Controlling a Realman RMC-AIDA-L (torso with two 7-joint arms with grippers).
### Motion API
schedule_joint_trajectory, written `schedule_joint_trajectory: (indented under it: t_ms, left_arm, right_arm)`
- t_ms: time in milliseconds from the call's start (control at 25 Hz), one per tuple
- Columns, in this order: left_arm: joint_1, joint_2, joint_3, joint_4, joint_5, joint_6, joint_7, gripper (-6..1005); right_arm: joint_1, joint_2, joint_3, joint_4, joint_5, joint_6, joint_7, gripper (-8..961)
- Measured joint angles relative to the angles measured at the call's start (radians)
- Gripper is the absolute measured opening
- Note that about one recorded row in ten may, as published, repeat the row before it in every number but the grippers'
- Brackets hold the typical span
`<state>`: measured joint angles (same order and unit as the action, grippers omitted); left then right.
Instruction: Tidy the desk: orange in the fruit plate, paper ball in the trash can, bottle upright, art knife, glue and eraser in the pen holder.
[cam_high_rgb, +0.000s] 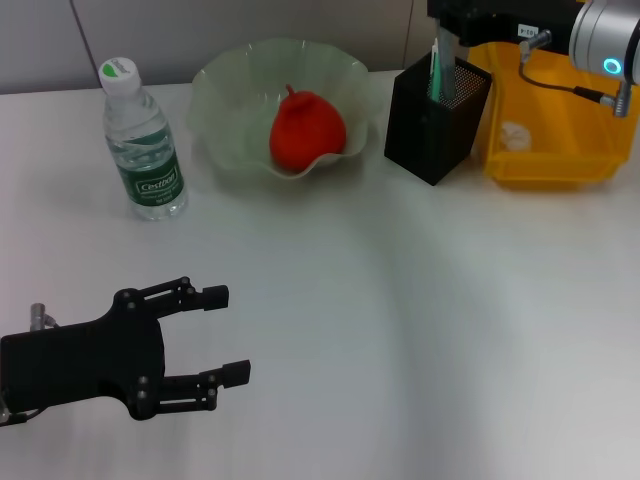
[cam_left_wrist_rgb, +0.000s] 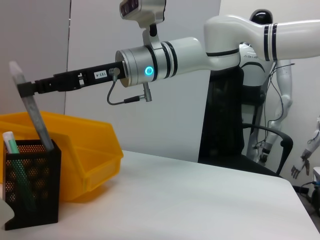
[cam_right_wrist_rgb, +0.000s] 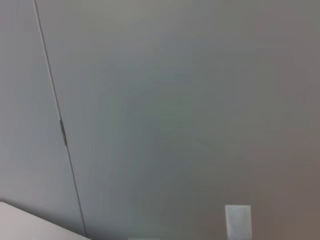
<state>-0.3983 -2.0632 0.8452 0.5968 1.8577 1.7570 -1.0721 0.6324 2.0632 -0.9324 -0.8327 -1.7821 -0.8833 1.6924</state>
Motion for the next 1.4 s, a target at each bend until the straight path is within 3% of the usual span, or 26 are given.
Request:
schedule_joint_trajectory:
  t_ms: [640, 800, 840, 1080, 1400]
  left_arm:
    - [-0.001, 0.000, -0.002, 0.000, 0.000, 0.001, 0.004, 827]
    - [0.000, 0.000, -0.002, 0.000, 0.000, 0.002, 0.004, 827]
    - [0.000, 0.000, -0.004, 0.000, 0.000, 0.005, 0.004, 827]
    - [0.001, 0.000, -0.007, 0.000, -0.001, 0.007, -0.004, 827]
    - [-0.007, 0.004, -0.025, 0.002, -0.006, 0.006, -0.057, 827]
  right_arm:
    - [-0.019, 0.008, -0.014, -0.002, -0.005, 0.012, 0.007, 195]
    - [-0.026, 0.010, -0.008, -0.021, -0.005, 0.008, 0.014, 388]
    - [-0.042, 0.011, -0.006, -0.057, -0.006, 0.003, 0.032, 436]
    - [-0.132, 0.011, -0.017, -0.238, -0.006, -0.048, 0.126, 501]
    - [-0.294, 0.012, -0.004, -0.504, -0.008, -0.310, 0.195, 616]
